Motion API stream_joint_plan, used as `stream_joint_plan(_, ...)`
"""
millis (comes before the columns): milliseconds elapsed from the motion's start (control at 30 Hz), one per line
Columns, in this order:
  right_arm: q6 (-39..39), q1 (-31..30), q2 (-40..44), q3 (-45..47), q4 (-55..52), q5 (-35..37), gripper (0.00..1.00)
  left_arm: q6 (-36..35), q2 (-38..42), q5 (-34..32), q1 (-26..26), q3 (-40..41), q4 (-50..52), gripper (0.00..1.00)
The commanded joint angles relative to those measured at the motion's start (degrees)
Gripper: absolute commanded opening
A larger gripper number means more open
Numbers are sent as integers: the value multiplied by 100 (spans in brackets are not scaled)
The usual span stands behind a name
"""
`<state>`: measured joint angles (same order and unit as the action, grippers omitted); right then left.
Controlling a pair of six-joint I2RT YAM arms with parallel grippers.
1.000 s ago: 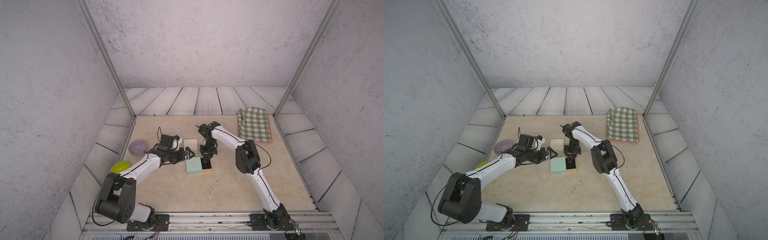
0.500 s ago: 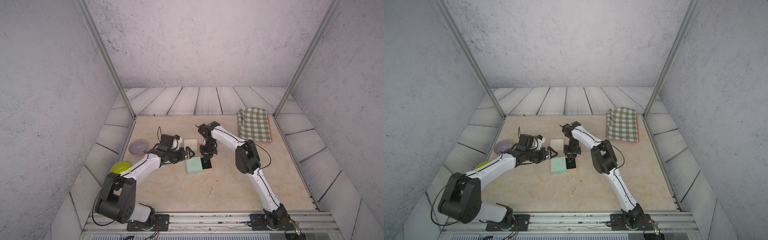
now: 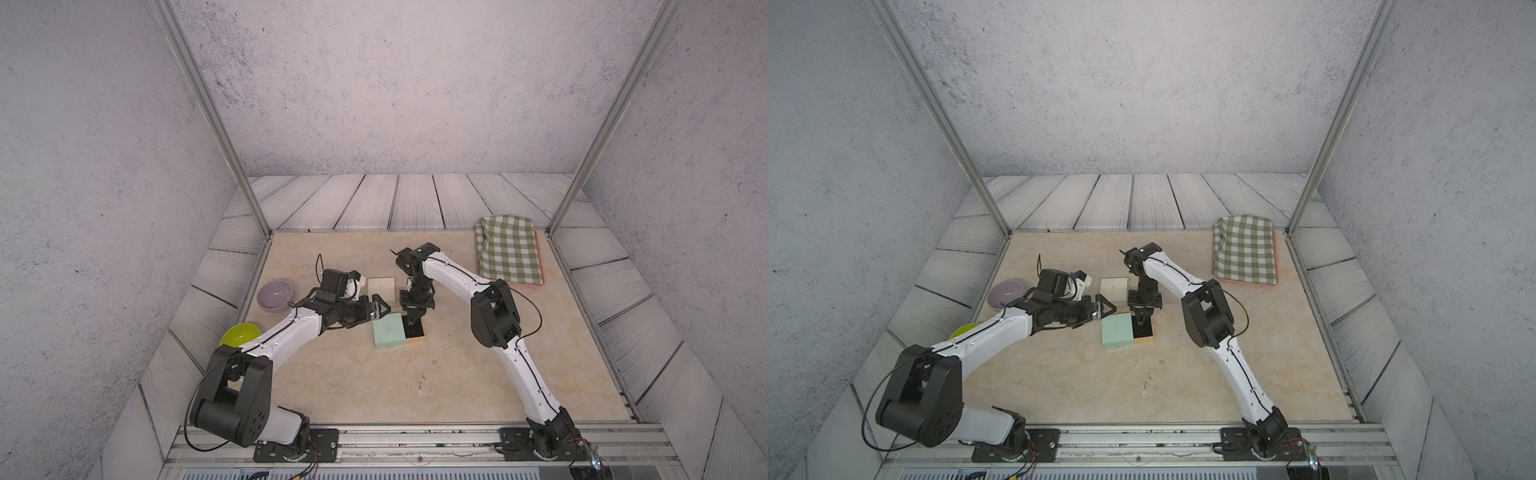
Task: Place the earrings into the drawer-style jewelry box
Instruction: Insert the earring into the inner lining.
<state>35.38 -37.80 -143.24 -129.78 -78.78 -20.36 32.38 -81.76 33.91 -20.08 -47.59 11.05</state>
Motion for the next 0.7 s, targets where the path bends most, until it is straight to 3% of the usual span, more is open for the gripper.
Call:
stream_joint_plan(0, -30, 12, -179, 67, -75, 258, 15, -27, 90, 39, -30, 64, -23, 94)
stream_joint_plan(100, -33, 10, -161, 16, -93, 268, 18, -26, 97, 37, -32, 66, -41, 93)
stream_joint_plan(233, -72, 7, -111, -83, -163, 259, 38, -15, 98, 37, -40, 75, -56, 94)
stream_joint_plan(400, -94, 4, -34, -135, -207, 203, 53, -6, 82, 47, -40, 86, -83, 94)
stream_joint_plan(667, -86, 7, 68, -232, -232, 164, 62, 5, 72, 54, -49, 101, -116, 94)
